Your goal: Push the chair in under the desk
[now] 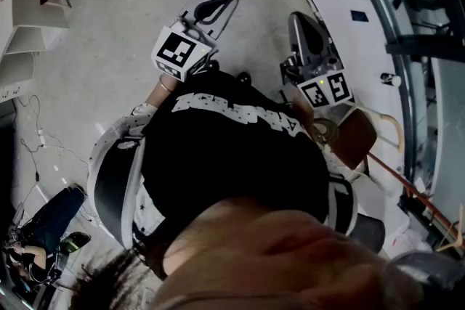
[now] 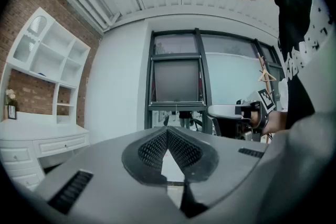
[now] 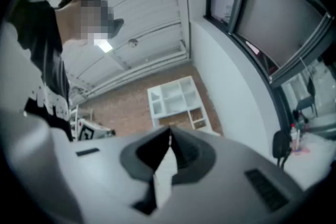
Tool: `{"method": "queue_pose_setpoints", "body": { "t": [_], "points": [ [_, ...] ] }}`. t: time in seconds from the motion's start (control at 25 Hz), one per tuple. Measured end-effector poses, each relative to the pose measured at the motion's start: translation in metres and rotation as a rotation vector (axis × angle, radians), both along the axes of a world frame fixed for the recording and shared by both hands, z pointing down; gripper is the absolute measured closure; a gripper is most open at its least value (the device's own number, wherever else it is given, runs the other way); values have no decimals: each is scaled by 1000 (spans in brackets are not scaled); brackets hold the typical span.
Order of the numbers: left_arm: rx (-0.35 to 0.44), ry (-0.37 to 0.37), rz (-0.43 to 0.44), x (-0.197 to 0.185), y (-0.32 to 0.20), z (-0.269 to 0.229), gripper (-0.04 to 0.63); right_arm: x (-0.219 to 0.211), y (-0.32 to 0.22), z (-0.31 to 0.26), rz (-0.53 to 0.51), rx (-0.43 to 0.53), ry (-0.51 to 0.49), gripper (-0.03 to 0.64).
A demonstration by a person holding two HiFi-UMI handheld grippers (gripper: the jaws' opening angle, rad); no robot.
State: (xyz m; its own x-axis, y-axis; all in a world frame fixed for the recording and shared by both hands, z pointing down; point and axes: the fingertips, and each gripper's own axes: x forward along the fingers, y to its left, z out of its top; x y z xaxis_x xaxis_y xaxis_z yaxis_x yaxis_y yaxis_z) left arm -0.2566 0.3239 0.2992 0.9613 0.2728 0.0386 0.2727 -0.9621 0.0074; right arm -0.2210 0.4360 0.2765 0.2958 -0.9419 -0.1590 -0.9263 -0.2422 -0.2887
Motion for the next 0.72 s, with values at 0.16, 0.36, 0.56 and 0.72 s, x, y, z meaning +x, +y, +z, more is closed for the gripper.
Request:
{"method": "queue_pose_setpoints", "body": {
  "t": [0.16, 0.36, 0.56, 0.72],
  "points": [
    [3, -1, 2, 2, 3, 1, 563, 3, 4, 1, 7, 12, 0, 586],
    [5, -10, -10, 0, 5, 1, 563, 0, 9, -7, -24, 88, -4, 584],
    [38, -18, 4, 1, 16, 1, 562, -1, 19, -8, -19, 99, 18, 583],
    [59, -20, 22, 6, 33, 0, 561, 1, 33, -9, -15, 100, 33, 583]
  ]
}}
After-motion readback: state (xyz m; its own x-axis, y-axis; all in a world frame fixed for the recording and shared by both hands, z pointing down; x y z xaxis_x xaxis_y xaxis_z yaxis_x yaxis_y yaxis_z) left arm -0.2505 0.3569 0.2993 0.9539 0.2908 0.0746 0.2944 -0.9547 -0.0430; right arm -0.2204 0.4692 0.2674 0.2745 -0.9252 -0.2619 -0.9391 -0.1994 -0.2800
